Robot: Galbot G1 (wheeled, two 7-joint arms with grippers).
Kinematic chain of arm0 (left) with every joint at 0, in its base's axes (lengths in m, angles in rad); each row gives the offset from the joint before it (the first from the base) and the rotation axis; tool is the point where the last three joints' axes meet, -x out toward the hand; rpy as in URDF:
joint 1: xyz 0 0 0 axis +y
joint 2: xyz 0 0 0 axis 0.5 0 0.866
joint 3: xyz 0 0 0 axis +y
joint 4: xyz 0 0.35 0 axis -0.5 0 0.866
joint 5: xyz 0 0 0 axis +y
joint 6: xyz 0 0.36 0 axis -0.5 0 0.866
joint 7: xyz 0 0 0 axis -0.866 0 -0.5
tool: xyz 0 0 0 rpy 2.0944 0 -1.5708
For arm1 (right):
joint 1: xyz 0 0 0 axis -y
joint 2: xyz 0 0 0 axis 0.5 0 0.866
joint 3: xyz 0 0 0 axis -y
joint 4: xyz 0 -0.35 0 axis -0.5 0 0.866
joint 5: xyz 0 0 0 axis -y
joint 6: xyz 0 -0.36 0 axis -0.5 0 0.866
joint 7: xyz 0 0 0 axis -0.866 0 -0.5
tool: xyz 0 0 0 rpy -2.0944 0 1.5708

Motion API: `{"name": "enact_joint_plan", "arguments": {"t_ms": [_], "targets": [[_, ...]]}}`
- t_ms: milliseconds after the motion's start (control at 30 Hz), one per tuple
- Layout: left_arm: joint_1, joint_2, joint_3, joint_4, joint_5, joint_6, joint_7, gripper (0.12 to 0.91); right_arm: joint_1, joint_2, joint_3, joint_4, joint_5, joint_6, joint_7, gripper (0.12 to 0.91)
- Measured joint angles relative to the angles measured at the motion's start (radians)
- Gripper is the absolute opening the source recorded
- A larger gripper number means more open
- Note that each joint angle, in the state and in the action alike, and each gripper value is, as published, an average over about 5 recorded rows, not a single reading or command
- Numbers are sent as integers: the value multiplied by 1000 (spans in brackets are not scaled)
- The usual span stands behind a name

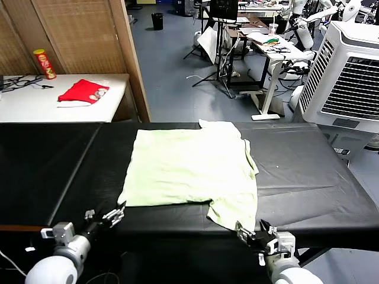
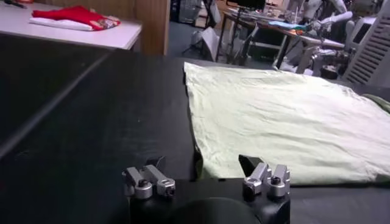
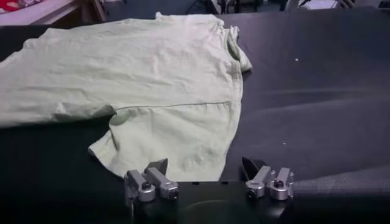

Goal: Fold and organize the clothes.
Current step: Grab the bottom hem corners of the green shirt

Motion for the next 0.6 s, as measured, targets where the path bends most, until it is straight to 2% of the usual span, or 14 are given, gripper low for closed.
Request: {"name": "enact_joint_plan", "arguments": {"t_ms": [167,267,467,600], "targets": [[-17,-10,7,17,-9,20,-1,798,0,5,-1,-8,-6,2,-1,779],[-30,-16,15,32,-10,18,0,798,1,10,-3,-15,-11,8,-1,705],[-41,-21,26,50,1,11,9,788,6,22,-8,-31,-21,14,-4,403],[-41,-19,28,54,10,4,18,656,5,28,-10,-38,-26,19,-6,202]]}}
